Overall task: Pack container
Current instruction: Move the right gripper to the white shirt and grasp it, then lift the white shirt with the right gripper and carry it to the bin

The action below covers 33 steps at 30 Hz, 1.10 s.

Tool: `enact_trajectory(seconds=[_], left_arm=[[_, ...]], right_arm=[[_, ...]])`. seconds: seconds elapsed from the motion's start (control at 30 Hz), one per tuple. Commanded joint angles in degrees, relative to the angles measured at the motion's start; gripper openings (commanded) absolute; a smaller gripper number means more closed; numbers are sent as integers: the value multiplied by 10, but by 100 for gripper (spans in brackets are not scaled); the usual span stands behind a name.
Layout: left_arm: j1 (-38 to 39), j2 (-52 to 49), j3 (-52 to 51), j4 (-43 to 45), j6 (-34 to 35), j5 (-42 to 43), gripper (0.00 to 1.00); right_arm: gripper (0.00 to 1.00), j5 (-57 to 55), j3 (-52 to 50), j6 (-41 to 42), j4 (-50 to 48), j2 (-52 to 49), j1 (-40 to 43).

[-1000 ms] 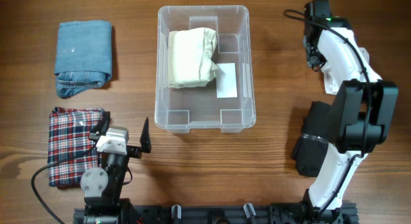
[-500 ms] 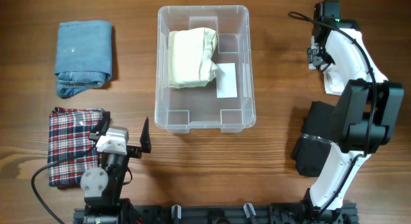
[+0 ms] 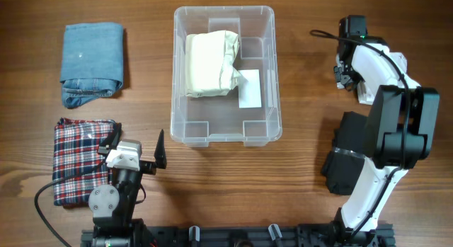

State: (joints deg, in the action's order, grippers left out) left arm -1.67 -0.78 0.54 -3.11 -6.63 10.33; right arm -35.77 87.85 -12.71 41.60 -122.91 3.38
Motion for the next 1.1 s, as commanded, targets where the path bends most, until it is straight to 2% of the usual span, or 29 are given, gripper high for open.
enact_trajectory(seconds=[0.0,0.3,0.47,1.0,1.07], left_arm=[[-5,6,-2,-3,-7,-3,100],[-5,6,-2,-3,-7,-3,100],[-5,6,-2,-3,-7,-3,100],[-5,6,-2,-3,-7,-3,100],[-5,6,-2,-3,-7,-4,100]], right_arm=[[94,-42,-20,-24,-22,-14,-3],[87,-73,-40,-51,-69,-14,7],[79,-60,-40,-53,-88,-15,8],[79,-42,-40,-51,-102,-52,29],[70,-41,-40,-51,-108,-52,30]])
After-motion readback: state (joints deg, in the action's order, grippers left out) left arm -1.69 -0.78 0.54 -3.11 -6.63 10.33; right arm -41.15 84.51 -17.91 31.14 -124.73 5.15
